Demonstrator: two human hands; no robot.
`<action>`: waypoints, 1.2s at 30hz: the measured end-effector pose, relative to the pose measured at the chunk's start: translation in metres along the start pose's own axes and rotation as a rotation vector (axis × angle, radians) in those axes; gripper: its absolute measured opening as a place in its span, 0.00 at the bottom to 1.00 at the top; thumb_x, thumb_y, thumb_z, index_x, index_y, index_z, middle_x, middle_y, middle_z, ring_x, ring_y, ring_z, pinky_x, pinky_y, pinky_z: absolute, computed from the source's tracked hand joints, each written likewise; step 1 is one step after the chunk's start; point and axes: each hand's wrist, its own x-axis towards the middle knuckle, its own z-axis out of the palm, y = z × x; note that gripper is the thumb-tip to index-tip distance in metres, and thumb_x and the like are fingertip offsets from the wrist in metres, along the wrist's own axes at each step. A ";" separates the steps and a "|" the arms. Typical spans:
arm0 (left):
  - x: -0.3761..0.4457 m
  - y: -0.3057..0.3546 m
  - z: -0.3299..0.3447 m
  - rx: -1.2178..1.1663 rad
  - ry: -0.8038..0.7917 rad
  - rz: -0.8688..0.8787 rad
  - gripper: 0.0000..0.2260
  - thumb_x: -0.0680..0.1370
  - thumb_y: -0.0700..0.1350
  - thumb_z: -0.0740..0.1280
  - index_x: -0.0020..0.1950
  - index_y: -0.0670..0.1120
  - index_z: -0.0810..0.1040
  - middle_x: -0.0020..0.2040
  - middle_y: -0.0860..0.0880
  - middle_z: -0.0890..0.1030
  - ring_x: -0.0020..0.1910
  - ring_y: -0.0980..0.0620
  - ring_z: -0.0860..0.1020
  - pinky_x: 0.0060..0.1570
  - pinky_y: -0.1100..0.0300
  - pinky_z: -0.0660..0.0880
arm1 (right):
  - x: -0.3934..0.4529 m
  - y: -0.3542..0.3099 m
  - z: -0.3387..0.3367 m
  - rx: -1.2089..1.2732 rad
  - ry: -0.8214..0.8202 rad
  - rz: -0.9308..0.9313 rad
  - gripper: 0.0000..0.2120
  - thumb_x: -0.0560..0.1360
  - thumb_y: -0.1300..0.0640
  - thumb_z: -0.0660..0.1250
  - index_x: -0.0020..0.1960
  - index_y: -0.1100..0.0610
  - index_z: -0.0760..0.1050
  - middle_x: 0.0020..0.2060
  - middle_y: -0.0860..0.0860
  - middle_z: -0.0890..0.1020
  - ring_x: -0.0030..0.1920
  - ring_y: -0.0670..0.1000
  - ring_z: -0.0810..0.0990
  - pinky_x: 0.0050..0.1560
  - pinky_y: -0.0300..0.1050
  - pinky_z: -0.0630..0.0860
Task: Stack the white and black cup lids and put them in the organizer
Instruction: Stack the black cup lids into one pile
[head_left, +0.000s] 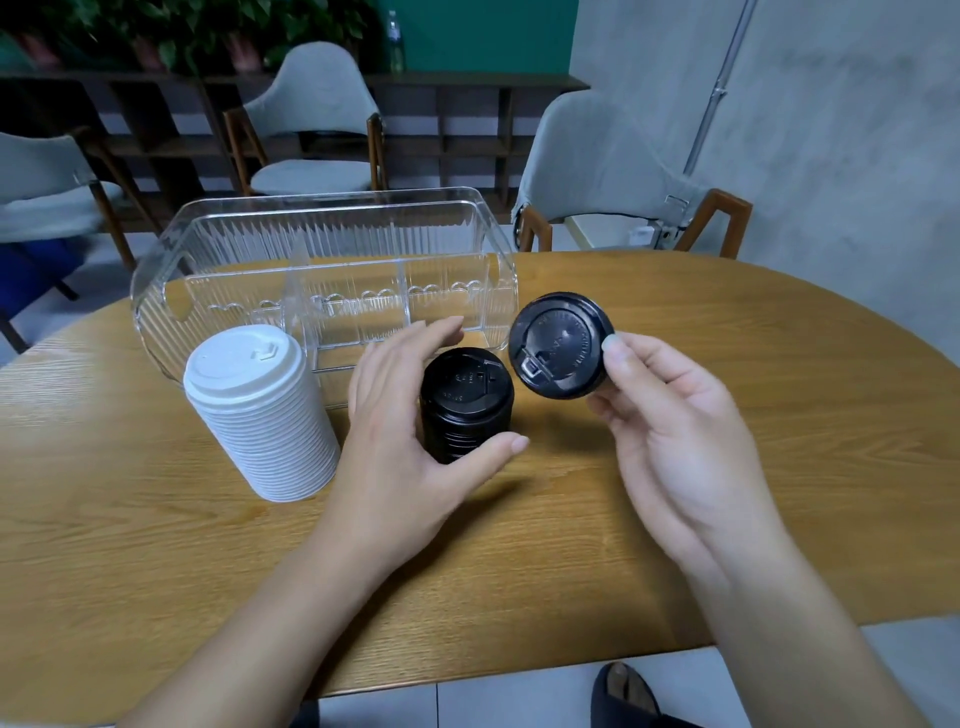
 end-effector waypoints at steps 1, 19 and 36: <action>0.000 0.001 0.000 0.008 0.006 0.031 0.42 0.73 0.63 0.82 0.83 0.52 0.71 0.77 0.59 0.75 0.84 0.50 0.68 0.83 0.34 0.62 | -0.001 0.001 0.002 0.042 -0.015 0.022 0.14 0.84 0.56 0.70 0.63 0.64 0.84 0.63 0.64 0.86 0.60 0.57 0.82 0.72 0.61 0.74; 0.000 0.005 0.000 -0.062 0.092 0.037 0.34 0.74 0.60 0.82 0.77 0.52 0.78 0.72 0.60 0.79 0.76 0.47 0.74 0.77 0.44 0.71 | -0.011 0.012 0.028 0.072 -0.068 0.092 0.16 0.84 0.58 0.69 0.66 0.69 0.81 0.60 0.70 0.85 0.56 0.61 0.82 0.67 0.59 0.77; -0.001 0.007 -0.001 -0.040 0.008 0.145 0.45 0.73 0.61 0.85 0.84 0.48 0.72 0.74 0.52 0.77 0.77 0.46 0.72 0.79 0.39 0.68 | -0.017 -0.001 0.032 -0.150 -0.151 -0.043 0.14 0.88 0.63 0.64 0.69 0.57 0.83 0.59 0.51 0.90 0.63 0.50 0.88 0.66 0.44 0.82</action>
